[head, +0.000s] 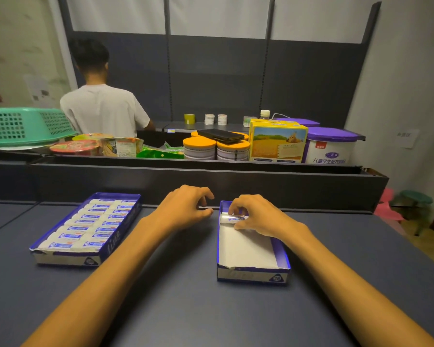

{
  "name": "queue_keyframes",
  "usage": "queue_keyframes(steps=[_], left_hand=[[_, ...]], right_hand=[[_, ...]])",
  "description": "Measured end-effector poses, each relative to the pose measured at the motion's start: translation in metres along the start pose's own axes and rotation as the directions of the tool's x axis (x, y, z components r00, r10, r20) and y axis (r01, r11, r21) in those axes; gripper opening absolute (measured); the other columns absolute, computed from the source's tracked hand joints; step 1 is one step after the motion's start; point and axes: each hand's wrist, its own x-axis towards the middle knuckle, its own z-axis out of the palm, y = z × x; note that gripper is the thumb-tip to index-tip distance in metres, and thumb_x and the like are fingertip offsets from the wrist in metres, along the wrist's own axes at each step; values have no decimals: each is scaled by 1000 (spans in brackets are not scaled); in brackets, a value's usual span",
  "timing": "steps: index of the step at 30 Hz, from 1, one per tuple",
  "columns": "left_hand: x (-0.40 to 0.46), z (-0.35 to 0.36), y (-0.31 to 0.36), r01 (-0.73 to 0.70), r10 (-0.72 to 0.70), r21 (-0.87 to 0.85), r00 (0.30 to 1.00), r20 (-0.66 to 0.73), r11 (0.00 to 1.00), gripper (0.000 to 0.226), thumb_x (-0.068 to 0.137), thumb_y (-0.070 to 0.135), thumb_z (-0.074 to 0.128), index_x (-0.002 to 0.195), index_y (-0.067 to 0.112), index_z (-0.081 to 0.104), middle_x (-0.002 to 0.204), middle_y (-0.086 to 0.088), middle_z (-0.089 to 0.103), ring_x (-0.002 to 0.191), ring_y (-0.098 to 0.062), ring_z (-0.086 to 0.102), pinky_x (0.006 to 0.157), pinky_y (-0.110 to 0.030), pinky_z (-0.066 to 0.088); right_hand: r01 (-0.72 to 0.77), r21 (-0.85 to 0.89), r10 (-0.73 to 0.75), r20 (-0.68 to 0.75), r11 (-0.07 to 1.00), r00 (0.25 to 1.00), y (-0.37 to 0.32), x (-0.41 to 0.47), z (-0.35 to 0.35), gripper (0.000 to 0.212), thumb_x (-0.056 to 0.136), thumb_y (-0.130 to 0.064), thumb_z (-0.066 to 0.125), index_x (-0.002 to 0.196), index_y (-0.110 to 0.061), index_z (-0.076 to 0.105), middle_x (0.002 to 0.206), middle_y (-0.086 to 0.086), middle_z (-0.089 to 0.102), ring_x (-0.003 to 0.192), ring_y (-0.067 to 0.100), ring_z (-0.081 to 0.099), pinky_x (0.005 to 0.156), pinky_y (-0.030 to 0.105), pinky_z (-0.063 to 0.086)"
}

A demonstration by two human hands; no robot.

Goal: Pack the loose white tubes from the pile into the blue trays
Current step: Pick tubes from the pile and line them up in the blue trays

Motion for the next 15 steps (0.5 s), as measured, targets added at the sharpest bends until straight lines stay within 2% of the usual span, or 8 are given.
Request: queue_keyframes(steps=[4,9,15], left_hand=[[0,0,0,0,0,11,1000,-6,1000,38,90,37,63,125,25,56,107,3,66,92,-10,62,82,-32,56],[1,-1,1,-6,7,33,1000,-24,999,39,89,37,63,126,25,56,106,3,66,92,-11,61,82,-32,55],[1,-4,3,-5,8,72,1000,-30,997,39,90,39,62,126,24,56,108,3,65,94,-12,61,81,-28,54]], right_hand=[[8,17,-8,-3,1000,1000,1,-1,1,27,86,-29,72,111,-21,67,110,-5,61,92,9,56,74,14,43],[27,-19,-27,-16,999,1000,-3,-1,-1,21,89,-22,68,110,-20,68,112,-3,61,95,11,56,79,18,45],[30,-81,-33,-42,996,999,-4,0,2,19,90,-26,66,109,-24,67,113,-3,62,96,12,57,81,22,49]])
